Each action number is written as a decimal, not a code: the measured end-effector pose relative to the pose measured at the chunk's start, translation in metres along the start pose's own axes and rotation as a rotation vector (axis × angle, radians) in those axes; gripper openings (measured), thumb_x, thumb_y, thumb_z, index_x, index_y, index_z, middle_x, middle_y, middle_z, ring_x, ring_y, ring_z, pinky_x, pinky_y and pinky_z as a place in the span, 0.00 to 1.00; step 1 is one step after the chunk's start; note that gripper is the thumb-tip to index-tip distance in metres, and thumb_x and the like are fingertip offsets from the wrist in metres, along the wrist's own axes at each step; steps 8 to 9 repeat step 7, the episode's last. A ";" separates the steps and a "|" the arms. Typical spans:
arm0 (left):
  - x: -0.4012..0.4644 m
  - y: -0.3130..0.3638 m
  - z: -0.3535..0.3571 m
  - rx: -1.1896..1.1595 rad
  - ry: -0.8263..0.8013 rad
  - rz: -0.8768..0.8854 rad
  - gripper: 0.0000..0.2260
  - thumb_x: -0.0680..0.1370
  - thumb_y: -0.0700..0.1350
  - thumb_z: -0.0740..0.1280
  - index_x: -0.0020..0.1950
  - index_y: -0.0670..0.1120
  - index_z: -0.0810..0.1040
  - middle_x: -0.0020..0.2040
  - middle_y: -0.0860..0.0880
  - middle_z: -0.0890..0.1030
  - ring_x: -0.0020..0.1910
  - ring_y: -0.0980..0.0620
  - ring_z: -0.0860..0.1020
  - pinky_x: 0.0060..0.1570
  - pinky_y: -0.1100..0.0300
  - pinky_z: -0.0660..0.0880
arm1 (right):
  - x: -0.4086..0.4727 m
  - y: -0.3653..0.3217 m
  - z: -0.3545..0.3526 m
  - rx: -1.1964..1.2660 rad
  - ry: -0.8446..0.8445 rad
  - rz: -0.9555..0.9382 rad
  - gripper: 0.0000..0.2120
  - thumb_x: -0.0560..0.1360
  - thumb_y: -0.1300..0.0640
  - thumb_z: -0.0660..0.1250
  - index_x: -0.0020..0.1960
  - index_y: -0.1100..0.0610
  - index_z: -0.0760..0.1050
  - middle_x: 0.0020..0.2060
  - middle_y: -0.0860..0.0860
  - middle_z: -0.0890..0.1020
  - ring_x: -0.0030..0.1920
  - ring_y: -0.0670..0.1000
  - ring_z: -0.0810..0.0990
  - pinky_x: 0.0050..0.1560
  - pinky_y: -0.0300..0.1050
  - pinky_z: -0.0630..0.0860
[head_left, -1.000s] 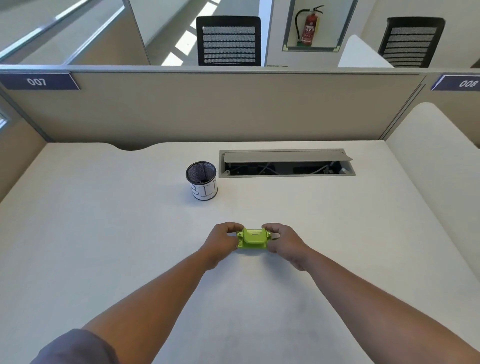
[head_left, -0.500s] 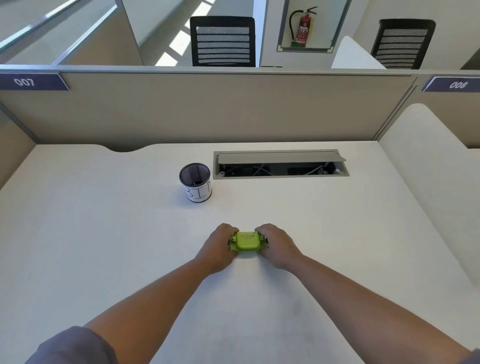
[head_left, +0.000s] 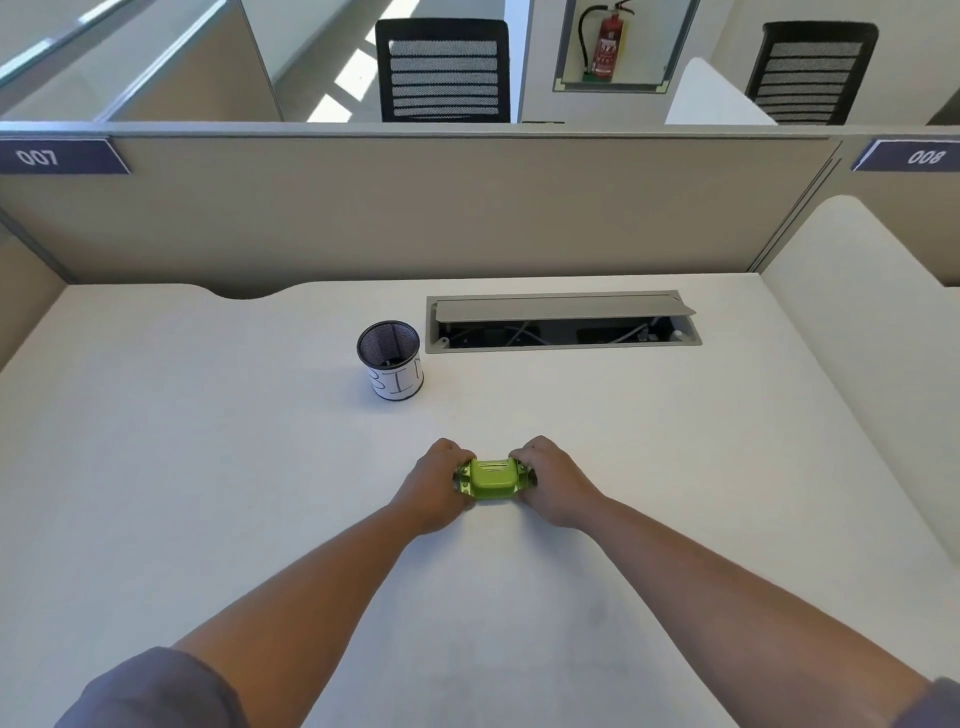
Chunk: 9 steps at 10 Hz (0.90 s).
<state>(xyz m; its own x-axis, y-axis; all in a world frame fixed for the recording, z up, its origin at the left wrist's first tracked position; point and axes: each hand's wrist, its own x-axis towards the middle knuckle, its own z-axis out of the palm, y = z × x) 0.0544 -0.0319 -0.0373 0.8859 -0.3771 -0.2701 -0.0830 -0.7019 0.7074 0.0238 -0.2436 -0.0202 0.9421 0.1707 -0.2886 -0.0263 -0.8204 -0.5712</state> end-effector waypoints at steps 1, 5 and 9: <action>0.002 -0.001 -0.002 -0.015 -0.011 -0.015 0.25 0.67 0.37 0.79 0.63 0.46 0.80 0.57 0.51 0.73 0.53 0.48 0.77 0.58 0.53 0.77 | 0.002 -0.001 -0.002 -0.018 -0.006 0.001 0.17 0.71 0.61 0.74 0.59 0.57 0.80 0.53 0.53 0.72 0.53 0.55 0.75 0.54 0.47 0.74; -0.007 0.000 0.003 -0.056 0.032 -0.035 0.24 0.67 0.35 0.78 0.62 0.47 0.81 0.58 0.50 0.75 0.54 0.46 0.78 0.55 0.55 0.77 | -0.005 -0.003 -0.001 0.055 -0.031 0.045 0.27 0.71 0.62 0.73 0.70 0.58 0.74 0.64 0.57 0.72 0.63 0.57 0.75 0.64 0.47 0.71; -0.019 0.009 -0.007 -0.030 0.041 -0.053 0.35 0.72 0.38 0.76 0.77 0.46 0.68 0.73 0.46 0.69 0.69 0.44 0.73 0.69 0.50 0.72 | -0.019 -0.015 -0.005 0.086 0.061 0.071 0.39 0.74 0.58 0.69 0.82 0.57 0.56 0.78 0.55 0.62 0.76 0.58 0.63 0.74 0.50 0.63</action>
